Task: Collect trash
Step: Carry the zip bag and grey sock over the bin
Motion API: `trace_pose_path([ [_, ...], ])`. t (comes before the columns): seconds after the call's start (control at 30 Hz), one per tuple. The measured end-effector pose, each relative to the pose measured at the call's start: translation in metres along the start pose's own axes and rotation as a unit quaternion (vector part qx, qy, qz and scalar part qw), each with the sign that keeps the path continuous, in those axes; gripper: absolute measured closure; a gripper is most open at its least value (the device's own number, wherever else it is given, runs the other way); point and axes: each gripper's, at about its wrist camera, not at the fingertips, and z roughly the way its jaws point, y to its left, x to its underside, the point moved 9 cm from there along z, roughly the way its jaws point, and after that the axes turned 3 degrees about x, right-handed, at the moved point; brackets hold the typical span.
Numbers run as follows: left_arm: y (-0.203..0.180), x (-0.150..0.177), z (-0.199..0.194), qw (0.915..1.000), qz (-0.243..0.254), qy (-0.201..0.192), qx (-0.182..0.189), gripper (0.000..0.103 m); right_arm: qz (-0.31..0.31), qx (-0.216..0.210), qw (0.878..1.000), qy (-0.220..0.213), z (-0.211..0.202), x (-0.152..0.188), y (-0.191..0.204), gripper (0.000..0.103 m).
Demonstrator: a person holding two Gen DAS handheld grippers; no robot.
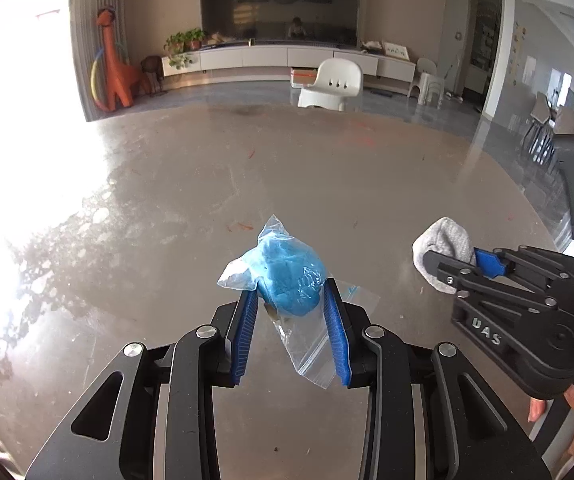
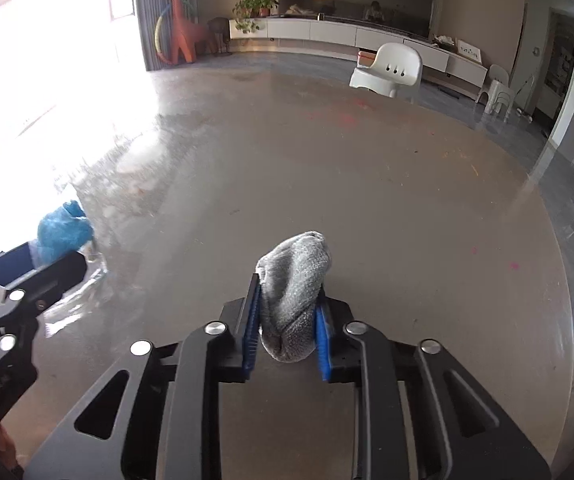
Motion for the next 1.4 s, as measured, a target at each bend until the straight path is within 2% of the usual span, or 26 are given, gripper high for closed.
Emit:
trace_pose_path([
  [0.17, -0.007, -0.003, -0.022, 0.9999, 0.003, -0.013, 0.008, 0.07, 0.002, 0.003, 0.999, -0.039, -0.053, -0.002, -0.004, 0.079],
  [0.33, -0.032, -0.005, -0.054, 0.9992, 0.015, -0.026, 0.026, 0.07, 0.008, 0.016, 0.997, -0.069, -0.109, 0.003, -0.018, 0.079],
  [0.6, -0.116, -0.008, -0.112, 0.9938, 0.069, -0.053, 0.069, 0.07, 0.038, 0.05, 0.993, -0.096, -0.184, 0.035, -0.061, 0.079],
  [0.73, -0.159, -0.003, -0.128, 0.9898, 0.093, -0.058, 0.091, 0.07, 0.066, 0.07, 0.99, -0.105, -0.213, 0.058, -0.09, 0.079],
  [1.03, -0.273, 0.017, -0.149, 0.9732, 0.163, -0.057, 0.152, 0.07, 0.133, 0.134, 0.976, -0.106, -0.267, 0.123, -0.18, 0.079],
  [1.4, -0.414, 0.076, -0.149, 0.9395, 0.246, -0.014, 0.239, 0.07, 0.213, 0.214, 0.949, -0.086, -0.302, 0.21, -0.277, 0.078],
])
